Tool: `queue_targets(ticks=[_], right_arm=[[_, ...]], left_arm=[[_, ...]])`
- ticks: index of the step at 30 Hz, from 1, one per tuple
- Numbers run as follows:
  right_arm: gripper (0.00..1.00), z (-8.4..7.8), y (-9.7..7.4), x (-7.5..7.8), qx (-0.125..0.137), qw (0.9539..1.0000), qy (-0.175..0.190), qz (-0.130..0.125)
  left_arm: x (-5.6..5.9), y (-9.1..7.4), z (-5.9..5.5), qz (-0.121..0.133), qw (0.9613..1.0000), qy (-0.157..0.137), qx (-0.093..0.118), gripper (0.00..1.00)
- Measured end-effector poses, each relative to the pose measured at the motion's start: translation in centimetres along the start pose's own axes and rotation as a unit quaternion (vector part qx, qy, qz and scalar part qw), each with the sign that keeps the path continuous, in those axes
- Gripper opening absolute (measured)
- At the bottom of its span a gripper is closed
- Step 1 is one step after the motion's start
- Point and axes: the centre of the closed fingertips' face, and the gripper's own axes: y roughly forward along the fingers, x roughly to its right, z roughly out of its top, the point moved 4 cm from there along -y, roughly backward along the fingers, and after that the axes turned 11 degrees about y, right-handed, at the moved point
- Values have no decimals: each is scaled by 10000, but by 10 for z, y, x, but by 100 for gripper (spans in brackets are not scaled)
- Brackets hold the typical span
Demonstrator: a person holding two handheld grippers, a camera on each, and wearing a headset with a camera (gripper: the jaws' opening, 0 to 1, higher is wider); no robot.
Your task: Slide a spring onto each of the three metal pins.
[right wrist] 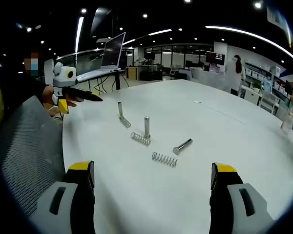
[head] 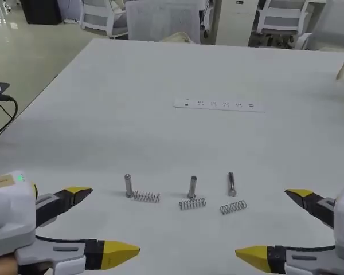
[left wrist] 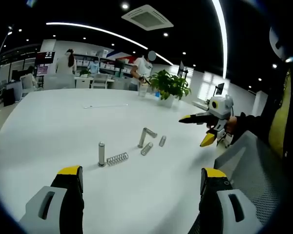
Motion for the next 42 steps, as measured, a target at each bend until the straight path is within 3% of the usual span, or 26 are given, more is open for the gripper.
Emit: queue_targets(ticks=[22, 30, 42], right_arm=[[96, -1, 2, 5, -40, 10000, 17, -23], [92, 9, 7, 15, -26, 10000, 6, -74], [85, 34, 27, 33, -144, 9996, -195, -176]], left_arm=[[0, 2, 1, -2, 10000, 14, -16, 98], [-1, 1, 0, 34, 10000, 8, -6, 97], [-3, 1, 1, 54, 10000, 6, 20, 97]])
